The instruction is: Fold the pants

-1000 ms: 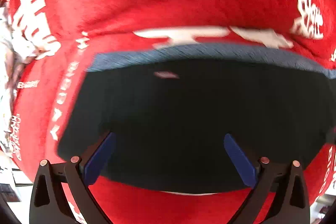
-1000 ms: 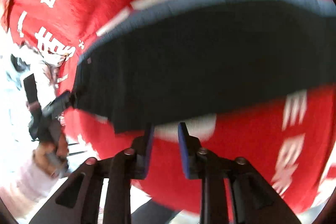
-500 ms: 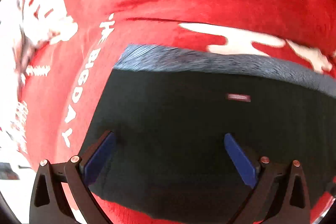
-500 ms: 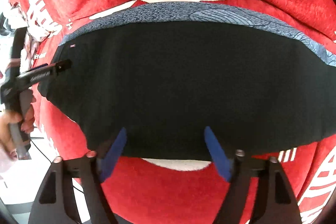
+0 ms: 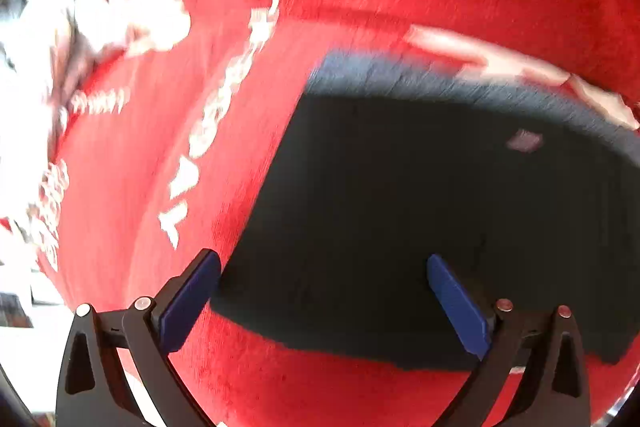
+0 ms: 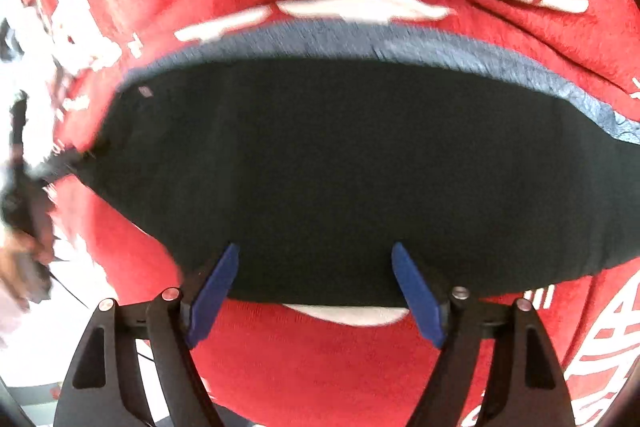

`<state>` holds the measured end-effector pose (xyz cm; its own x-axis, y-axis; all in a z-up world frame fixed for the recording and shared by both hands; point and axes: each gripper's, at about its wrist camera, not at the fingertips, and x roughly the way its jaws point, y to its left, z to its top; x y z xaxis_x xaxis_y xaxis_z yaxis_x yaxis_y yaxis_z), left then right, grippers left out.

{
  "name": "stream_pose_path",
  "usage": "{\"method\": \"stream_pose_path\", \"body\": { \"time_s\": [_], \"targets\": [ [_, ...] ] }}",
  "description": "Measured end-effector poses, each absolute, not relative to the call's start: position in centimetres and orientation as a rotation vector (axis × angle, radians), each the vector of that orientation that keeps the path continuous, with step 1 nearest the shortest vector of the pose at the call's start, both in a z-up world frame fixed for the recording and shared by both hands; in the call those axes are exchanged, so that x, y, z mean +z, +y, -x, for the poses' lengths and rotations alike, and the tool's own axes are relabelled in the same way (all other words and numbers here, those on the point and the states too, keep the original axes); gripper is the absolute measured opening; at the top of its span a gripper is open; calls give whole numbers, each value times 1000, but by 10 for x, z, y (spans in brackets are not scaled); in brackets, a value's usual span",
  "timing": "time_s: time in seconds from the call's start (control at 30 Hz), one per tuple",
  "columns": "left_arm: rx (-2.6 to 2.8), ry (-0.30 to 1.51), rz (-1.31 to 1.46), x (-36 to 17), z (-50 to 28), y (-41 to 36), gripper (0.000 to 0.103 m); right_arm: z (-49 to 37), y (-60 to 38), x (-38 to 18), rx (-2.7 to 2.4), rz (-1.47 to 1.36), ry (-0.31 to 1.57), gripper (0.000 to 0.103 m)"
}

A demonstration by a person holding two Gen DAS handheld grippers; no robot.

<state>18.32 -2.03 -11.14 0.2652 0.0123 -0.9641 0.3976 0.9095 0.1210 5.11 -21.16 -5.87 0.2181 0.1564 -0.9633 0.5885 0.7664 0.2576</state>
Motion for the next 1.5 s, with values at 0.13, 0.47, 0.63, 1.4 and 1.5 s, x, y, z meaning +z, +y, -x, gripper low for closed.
{"method": "stream_pose_path", "body": {
  "time_s": [0.13, 0.47, 0.63, 1.4, 1.5],
  "targets": [
    [-290, 1244, -333, -111, -172, -12, 103, -118, -209, -40, -148, -678, 1271, 82],
    [-355, 1225, -175, -117, -173, 5, 103, -344, -137, -109, 236, -515, 1395, 71],
    [-377, 1182, -146, -119, -168, 10, 103, -396, -110, -151, 264, -396, 1468, 64],
    [-387, 1215, -282, -83, -163, -1, 103, -309, -152, -92, 60, -666, 1339, 84],
    [-406, 1216, -364, -68, -157, -17, 103, -220, -187, -70, -96, -819, 1276, 88]
  ]
}}
